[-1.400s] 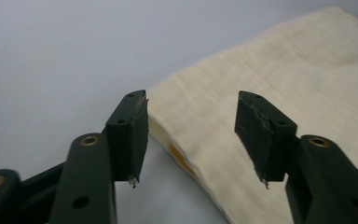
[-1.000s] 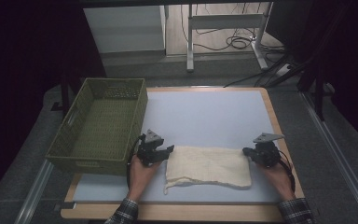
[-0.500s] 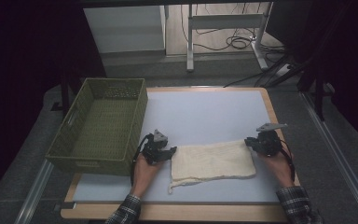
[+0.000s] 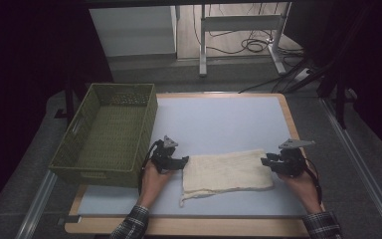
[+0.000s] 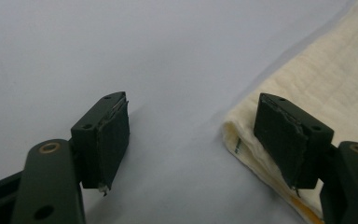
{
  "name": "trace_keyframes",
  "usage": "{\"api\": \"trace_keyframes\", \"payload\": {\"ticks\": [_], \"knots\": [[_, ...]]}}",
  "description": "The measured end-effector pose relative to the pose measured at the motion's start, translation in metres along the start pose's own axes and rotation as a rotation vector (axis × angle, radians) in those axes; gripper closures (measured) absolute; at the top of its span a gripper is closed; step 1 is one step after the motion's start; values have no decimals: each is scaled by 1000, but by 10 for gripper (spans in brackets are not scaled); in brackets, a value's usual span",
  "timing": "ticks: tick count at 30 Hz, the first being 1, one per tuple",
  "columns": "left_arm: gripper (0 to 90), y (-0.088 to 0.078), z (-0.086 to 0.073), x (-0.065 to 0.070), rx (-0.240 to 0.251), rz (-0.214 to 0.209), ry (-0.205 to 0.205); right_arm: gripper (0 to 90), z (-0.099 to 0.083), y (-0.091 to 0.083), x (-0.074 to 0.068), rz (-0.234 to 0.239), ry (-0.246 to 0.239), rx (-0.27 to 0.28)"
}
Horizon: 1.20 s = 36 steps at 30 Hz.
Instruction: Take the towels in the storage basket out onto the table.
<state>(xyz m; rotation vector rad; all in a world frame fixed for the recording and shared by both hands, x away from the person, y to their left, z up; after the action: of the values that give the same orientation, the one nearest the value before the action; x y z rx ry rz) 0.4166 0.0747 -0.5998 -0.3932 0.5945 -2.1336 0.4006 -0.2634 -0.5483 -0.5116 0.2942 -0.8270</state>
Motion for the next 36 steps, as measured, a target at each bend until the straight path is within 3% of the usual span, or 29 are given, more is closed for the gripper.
{"api": "trace_keyframes", "payload": {"ticks": [5, 6, 9, 14, 17, 18, 19, 20, 33, 35, 36], "knots": [[267, 0, -1, 0, 3, 0, -1, 590, 1, -4, -26, 59, -6, 0], [267, 0, -1, 0, 6, 0, -3, 590, 1, -4, -26, 59, -6, 0], [267, 0, -1, 0, 7, -1, -4, 569, -1, 0, -46, 98, -29, -13], [267, 0, -1, 0, 7, -3, -5, 563, -3, 7, -65, 140, -31, -21], [267, 0, -1, 0, 7, -3, -6, 546, -3, 15, -84, 172, -60, -29], [267, 0, -1, 0, 7, -3, -6, 546, -3, 15, -84, 172, -60, -29], [267, 0, -1, 0, 7, -3, -6, 551, -1, 18, -94, 197, -70, -26], [267, 0, -1, 0, 8, -3, -6, 551, -1, 18, -94, 197, -70, -26], [266, 0, -1, 0, 9, -5, -4, 644, 10, 52, -165, 367, -135, -49], [262, 0, -1, 0, 9, -6, -6, 654, 12, 59, -182, 407, -146, -61], [262, 0, -1, 0, 9, -6, -6, 654, 12, 59, -182, 407, -146, -61]]}}
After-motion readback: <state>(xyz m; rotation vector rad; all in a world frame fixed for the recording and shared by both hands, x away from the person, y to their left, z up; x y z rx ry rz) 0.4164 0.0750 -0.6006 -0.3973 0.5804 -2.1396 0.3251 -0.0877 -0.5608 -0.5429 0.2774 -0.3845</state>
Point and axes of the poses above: each handheld gripper's, and its own axes: y roughly forward along the jaws, z roughly out of its top, x roughly to its right, the point moved 8 cm from there along y, roughly forward along the jaws, and after that the axes turned 10 degrees about x, right-handed, at the moved point
